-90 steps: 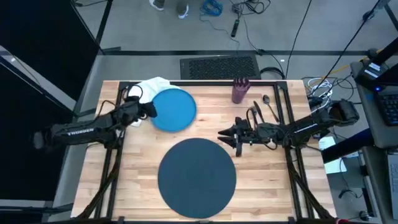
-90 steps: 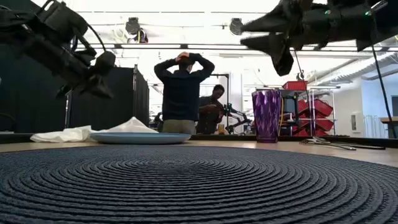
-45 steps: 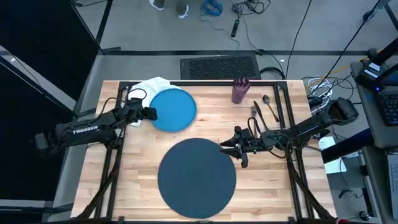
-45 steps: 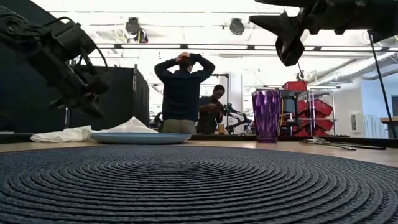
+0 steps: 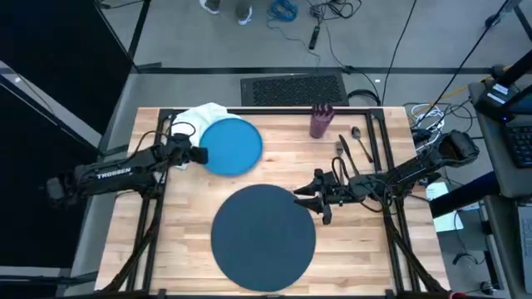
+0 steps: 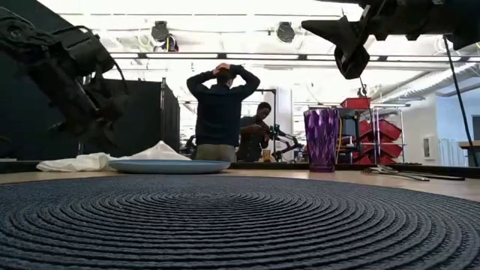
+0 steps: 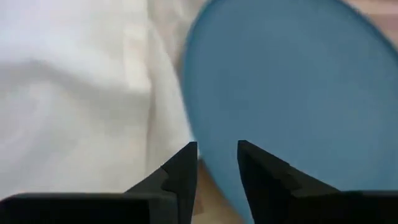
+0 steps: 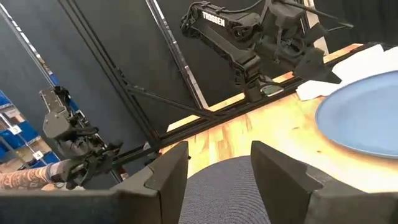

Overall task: Set table place
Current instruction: Put the plate on the place mat

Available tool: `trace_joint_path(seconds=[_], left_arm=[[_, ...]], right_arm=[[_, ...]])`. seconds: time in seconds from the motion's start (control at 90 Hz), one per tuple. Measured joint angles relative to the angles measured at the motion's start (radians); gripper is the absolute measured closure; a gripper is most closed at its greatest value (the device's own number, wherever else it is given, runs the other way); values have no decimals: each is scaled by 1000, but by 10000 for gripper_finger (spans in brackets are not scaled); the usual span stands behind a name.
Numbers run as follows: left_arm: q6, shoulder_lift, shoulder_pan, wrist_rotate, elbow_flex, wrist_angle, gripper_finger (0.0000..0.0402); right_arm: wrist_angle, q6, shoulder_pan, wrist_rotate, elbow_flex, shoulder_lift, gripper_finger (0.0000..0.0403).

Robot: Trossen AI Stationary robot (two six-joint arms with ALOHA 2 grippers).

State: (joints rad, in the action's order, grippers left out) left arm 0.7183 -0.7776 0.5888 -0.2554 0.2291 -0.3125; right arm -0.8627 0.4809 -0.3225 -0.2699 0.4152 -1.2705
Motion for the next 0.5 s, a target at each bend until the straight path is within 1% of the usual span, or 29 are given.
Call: trace_joint_path(seconds=[0.256, 0.367, 0.5], left_arm=[[-7, 0, 0, -3, 0, -1, 301], [-20, -1, 0, 22, -2, -10, 301], [-17, -9, -3, 42, -37, -9, 301]], right_arm=[[6, 12, -7, 5, 0, 0, 241], [8, 13, -8, 6, 0, 0, 241], [8, 13, -8, 5, 0, 0, 241]])
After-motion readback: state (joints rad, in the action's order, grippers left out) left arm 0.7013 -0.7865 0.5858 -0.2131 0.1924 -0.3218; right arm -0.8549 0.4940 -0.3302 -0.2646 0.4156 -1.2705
